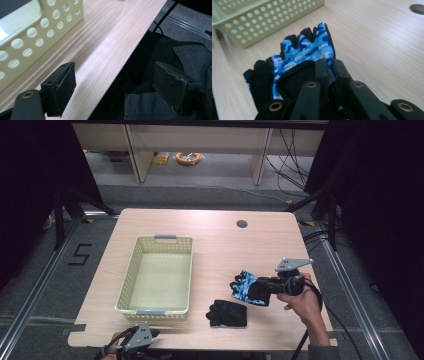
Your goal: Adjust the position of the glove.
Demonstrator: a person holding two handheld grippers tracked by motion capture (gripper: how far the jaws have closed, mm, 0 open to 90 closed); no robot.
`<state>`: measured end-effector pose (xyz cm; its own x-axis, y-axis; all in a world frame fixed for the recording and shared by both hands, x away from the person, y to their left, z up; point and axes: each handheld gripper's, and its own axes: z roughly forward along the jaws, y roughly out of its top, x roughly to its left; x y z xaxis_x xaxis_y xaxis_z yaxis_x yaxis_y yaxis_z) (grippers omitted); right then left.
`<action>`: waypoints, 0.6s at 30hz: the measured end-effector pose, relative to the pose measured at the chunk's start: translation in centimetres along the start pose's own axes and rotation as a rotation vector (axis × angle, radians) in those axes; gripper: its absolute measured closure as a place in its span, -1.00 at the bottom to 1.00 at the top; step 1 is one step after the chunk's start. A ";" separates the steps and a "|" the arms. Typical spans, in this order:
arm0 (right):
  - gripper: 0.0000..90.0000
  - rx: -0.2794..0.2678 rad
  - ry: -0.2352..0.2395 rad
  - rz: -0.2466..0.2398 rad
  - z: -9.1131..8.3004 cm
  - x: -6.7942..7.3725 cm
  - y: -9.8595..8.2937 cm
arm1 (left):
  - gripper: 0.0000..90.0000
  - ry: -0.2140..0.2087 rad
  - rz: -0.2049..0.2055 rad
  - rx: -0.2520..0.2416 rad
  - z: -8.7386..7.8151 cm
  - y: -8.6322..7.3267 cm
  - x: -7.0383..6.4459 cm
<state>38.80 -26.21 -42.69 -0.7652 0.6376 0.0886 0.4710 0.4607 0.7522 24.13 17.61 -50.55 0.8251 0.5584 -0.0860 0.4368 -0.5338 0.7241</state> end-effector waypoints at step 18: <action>0.88 0.057 0.153 -0.049 3.5 3.7 0.5 | -0.60 -0.002 0.012 0.001 -0.1 0.0 0.1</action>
<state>37.72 -21.42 -44.23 -0.8434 0.5146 0.1544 0.4528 0.5261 0.7198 24.18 17.73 -50.46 0.8307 0.5511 -0.0788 0.4274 -0.5406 0.7246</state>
